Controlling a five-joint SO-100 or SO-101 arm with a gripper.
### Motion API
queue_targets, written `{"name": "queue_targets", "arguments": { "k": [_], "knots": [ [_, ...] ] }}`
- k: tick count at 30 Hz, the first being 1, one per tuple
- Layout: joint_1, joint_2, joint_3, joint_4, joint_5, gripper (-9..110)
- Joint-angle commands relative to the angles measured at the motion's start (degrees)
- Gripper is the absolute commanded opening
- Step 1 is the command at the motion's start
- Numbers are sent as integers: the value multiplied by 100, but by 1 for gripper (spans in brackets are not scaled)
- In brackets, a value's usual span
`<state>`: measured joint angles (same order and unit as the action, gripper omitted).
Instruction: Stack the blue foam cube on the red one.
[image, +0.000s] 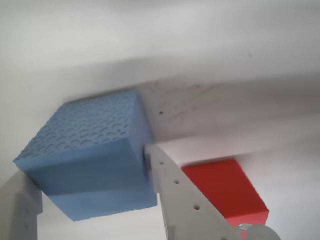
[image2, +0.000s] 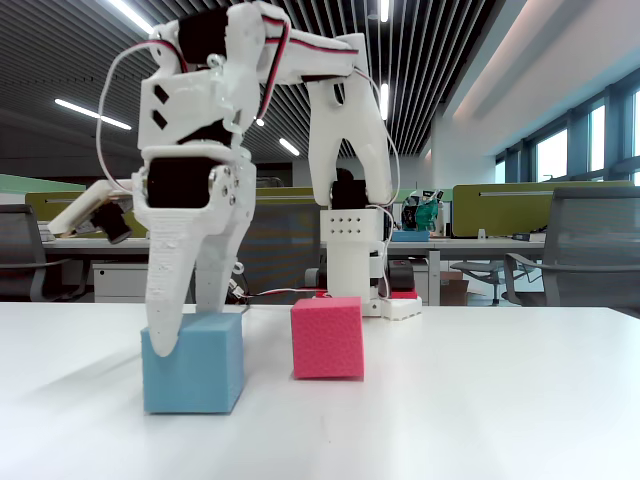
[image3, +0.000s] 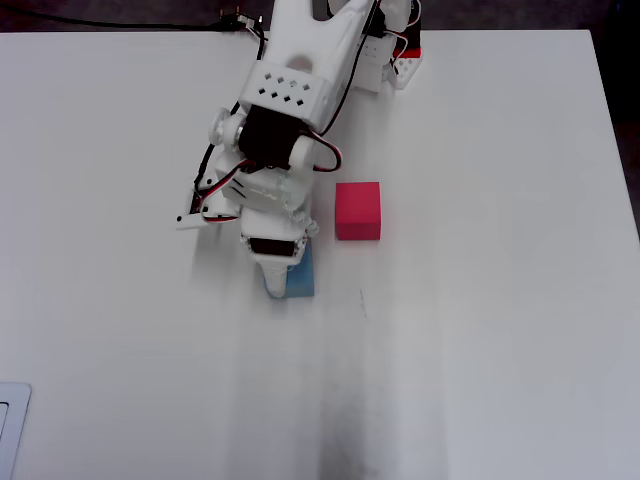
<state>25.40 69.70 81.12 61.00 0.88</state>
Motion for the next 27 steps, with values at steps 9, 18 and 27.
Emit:
{"name": "queue_targets", "arguments": {
  "k": [9,18,27],
  "knots": [
    [-141,1494,-510,413,290,22],
    [-483,2848,-9,1266,396,22],
    [-853,4104,1195,1503,519,21]
  ]
}}
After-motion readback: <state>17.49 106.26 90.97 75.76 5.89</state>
